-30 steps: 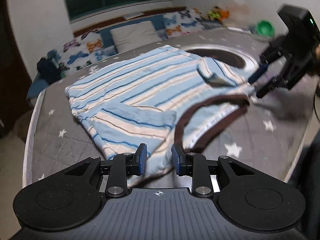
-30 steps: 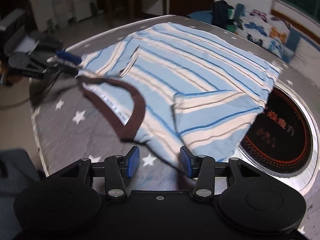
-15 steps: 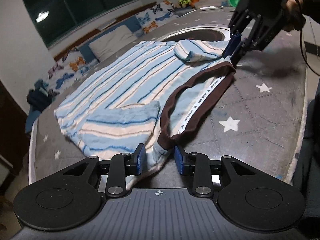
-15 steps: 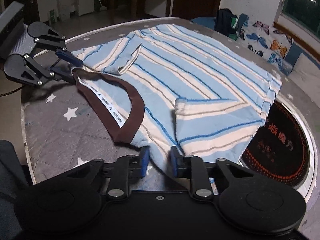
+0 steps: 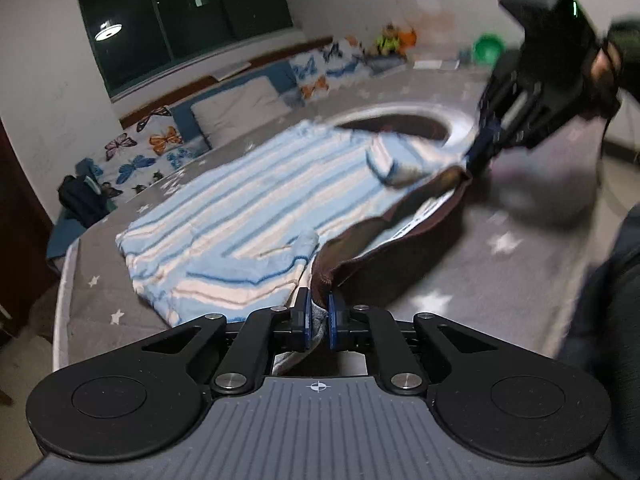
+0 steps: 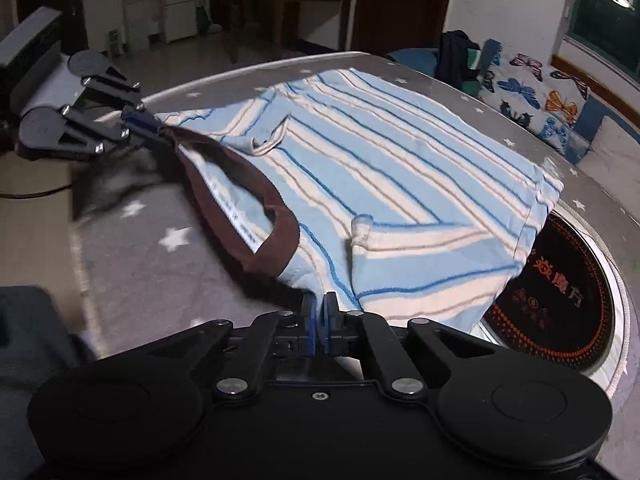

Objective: Fold clothes
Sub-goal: 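Lift the hem with the left gripper and fold it toward the brown collar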

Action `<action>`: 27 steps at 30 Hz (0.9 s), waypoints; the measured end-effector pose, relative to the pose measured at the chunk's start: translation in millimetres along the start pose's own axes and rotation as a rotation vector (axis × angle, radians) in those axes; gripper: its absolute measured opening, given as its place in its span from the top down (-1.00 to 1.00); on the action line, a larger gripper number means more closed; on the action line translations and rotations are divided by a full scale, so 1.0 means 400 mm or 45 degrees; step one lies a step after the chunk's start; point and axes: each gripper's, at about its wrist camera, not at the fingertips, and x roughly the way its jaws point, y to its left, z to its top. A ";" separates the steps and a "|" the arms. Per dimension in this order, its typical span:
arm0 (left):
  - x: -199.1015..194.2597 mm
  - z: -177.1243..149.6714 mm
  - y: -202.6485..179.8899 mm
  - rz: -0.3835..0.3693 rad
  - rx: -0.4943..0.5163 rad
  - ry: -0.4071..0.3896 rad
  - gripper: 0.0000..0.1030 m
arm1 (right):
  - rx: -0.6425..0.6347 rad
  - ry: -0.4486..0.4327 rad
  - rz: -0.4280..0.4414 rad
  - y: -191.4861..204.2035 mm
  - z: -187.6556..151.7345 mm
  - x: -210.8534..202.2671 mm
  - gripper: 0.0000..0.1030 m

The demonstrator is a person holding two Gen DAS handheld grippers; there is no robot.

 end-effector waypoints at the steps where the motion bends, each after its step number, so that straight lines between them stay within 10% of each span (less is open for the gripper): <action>1: -0.040 0.008 -0.008 -0.026 -0.014 -0.026 0.83 | 0.015 0.000 0.032 0.008 -0.005 -0.028 0.92; 8: -0.102 0.061 0.001 -0.004 -0.098 -0.036 0.83 | -0.064 -0.059 0.030 0.058 0.025 -0.150 0.92; 27: 0.350 0.272 0.321 0.151 -0.109 0.117 0.83 | 0.028 -0.122 -0.227 -0.308 0.277 0.138 0.93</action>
